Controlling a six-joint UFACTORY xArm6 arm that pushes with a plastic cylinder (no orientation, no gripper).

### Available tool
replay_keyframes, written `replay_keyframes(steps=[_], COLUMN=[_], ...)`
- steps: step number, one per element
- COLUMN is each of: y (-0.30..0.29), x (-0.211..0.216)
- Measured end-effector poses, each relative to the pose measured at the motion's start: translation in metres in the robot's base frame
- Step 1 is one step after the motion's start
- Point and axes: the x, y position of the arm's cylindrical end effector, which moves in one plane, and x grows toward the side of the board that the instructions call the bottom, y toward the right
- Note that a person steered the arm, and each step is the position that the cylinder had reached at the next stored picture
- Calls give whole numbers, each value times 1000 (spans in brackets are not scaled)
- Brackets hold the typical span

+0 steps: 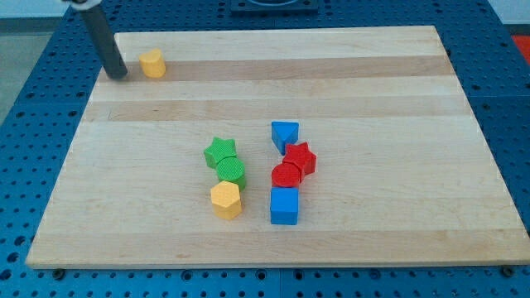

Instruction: Slightly move the yellow heart downwards

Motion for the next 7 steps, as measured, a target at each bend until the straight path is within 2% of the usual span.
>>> replay_keyframes(steps=[1,2,3,5,6,7], y=[6,-7,-17,29,27,23], x=[50,53,33,-124,-127,-95])
